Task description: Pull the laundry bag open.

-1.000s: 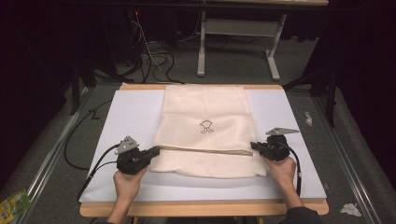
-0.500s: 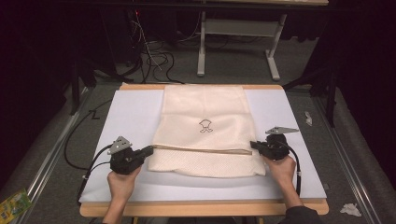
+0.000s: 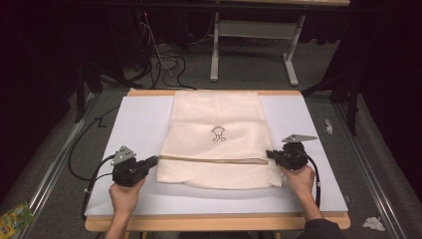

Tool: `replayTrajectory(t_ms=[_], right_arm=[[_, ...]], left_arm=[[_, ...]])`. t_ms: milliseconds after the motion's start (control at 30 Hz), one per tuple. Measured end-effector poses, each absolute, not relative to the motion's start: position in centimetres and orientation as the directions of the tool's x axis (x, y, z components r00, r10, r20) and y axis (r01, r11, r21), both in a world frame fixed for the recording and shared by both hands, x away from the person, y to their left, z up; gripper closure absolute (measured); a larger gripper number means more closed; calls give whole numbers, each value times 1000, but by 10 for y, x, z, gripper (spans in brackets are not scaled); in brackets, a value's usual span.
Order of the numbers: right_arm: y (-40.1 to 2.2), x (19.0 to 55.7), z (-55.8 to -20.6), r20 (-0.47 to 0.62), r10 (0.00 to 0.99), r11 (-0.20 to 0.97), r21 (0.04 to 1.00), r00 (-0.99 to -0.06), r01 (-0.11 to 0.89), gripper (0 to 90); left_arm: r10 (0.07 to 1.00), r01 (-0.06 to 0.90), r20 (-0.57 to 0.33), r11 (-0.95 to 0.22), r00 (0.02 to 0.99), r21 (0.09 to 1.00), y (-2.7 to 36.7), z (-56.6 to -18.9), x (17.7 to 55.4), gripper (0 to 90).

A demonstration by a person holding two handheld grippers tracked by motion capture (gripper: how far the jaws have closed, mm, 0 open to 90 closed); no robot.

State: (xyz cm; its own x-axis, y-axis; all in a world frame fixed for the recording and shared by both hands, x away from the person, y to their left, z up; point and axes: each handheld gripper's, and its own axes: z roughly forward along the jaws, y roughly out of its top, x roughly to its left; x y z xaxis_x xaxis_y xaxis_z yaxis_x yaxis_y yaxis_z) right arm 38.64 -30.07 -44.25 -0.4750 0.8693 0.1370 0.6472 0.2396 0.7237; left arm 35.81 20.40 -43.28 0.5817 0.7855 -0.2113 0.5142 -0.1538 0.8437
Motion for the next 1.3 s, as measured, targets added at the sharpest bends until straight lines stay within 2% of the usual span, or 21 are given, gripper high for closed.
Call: replayTrajectory(t_ms=[233,633,1300], right_arm=[[-302,386,-439,124,867,256,719,-482,646,878],[-303,385,-439,145,868,235,723,-475,650,874],[-301,384,-448,155,864,243,703,-478,668,858]], left_arm=[[801,522,-182,-183,571,833,205,-435,358,873],[791,540,-214,-169,573,824,206,-435,359,870],[793,545,-195,-195,576,815,202,-439,359,866]])
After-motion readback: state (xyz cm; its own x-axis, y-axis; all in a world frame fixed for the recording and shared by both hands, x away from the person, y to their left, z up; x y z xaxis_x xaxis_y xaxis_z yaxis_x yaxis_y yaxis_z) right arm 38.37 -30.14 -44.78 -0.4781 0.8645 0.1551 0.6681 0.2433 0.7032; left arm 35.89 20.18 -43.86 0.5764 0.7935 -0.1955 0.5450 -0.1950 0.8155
